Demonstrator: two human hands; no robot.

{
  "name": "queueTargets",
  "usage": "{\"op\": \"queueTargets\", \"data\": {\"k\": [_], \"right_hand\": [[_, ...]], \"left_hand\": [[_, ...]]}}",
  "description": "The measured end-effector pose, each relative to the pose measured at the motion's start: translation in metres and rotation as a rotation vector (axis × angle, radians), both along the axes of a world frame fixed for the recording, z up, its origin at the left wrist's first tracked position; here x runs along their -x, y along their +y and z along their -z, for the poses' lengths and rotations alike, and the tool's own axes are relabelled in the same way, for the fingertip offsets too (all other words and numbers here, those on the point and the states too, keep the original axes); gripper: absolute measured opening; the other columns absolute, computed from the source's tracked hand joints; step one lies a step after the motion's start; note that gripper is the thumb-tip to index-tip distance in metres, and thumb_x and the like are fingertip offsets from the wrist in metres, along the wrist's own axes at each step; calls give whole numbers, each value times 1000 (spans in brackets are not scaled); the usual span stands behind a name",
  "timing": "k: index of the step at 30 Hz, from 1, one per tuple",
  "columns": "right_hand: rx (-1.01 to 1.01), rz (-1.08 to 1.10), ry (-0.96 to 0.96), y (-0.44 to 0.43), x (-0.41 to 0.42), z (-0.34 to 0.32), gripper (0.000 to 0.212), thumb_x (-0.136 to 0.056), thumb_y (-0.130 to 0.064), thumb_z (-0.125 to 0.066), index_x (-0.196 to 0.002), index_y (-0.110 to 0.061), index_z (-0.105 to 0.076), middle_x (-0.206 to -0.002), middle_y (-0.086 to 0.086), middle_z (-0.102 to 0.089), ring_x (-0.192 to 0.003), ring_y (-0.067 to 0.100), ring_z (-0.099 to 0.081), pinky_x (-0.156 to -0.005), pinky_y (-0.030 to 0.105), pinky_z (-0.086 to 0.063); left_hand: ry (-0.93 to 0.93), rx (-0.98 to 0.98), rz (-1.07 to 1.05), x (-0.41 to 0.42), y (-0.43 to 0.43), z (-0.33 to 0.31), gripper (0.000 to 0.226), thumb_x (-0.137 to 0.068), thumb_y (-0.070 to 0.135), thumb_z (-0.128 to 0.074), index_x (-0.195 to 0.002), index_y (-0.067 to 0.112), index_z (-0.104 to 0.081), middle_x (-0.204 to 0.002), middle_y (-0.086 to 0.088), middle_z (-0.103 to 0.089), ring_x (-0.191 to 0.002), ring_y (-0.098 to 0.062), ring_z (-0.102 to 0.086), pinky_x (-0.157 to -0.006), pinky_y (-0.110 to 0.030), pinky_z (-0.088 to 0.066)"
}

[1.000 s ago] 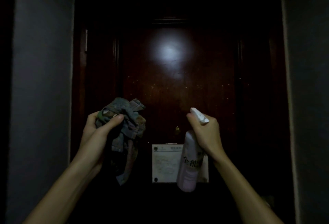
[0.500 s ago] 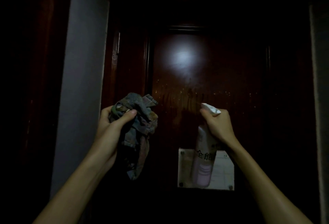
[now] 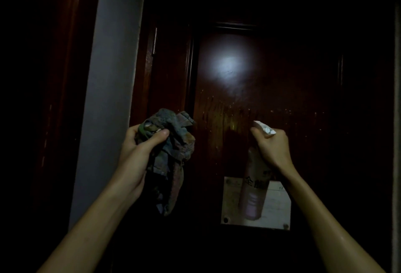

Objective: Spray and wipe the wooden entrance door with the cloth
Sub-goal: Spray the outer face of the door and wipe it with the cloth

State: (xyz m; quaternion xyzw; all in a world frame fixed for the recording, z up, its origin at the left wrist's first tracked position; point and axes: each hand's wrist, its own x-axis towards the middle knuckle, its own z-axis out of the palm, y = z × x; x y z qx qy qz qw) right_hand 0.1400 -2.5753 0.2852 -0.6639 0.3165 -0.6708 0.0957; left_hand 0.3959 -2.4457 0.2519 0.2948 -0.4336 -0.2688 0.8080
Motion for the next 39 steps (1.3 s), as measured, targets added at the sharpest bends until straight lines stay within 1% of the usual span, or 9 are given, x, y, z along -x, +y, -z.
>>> {"op": "queueTargets", "data": {"k": [4,7,10,16,20,26,31,36,39], "right_hand": [[-8,-22,-1,1,-2,1,27,-92,-20,-65,-99,5,-68,-104,28,-67,-99,33,-64,-90,52,-51],[16,9,-3,-4,-4,2,21,-92,-23,-63,-91,-5,-74,-86,22,-73,-84,35,-70,-77,51,-56],[45,48,-32,-10,-5,4,31,-91,-26,-60,-86,3,-69,-77,24,-70,-77,41,-69,-68,52,-56],[28,9,13,-9,-5,-2,29,-92,-24,-65,-93,4,-70,-91,24,-70,-88,36,-66,-75,50,-53],[-28,-2,29,-12,-8,3,21,-91,-23,-64,-77,-11,-73,-75,11,-72,-69,21,-68,-65,40,-52],[-34,-37,33,-18,-2,13,30,-90,-25,-67,-90,4,-69,-85,28,-69,-76,40,-66,-65,36,-48],[-88,-35,10,-20,10,15,24,-88,-23,-64,-82,0,-69,-72,23,-67,-66,17,-58,-63,36,-44],[10,31,-35,-17,34,14,32,-90,-22,-65,-98,9,-64,-98,29,-66,-93,34,-67,-79,52,-53],[42,48,-35,-17,52,8,23,-91,-24,-66,-87,-3,-72,-81,16,-73,-82,20,-71,-77,47,-54]], "left_hand": [[-8,7,4,-3,-3,0,41,-85,20,-76,-121,21,-58,-113,-6,-72,-92,-15,-75,-67,-27,-58],[-5,14,0,-5,-4,1,42,-85,20,-77,-123,21,-57,-113,-6,-72,-96,-17,-74,-71,-28,-57],[-5,19,-4,-7,-6,3,42,-84,20,-77,-122,21,-58,-114,-7,-72,-98,-18,-74,-73,-30,-58],[-11,11,2,-12,-10,5,45,-84,21,-78,-124,22,-57,-116,-7,-71,-101,-22,-72,-79,-37,-58],[-8,7,6,-13,-13,5,46,-84,22,-78,-124,22,-57,-118,-6,-70,-103,-21,-72,-82,-37,-59],[-14,6,20,-11,-18,8,46,-84,22,-78,-125,23,-57,-118,-5,-70,-103,-21,-72,-79,-36,-58],[-18,0,38,-4,-29,9,47,-83,24,-79,-125,24,-57,-118,-5,-71,-99,-18,-73,-75,-33,-57],[-10,2,82,14,-48,4,47,-85,22,-78,-127,24,-57,-117,-5,-71,-98,-18,-73,-72,-31,-57],[-13,-5,117,32,-60,1,47,-85,22,-77,-127,23,-57,-119,-7,-70,-101,-22,-72,-76,-35,-56]]}}
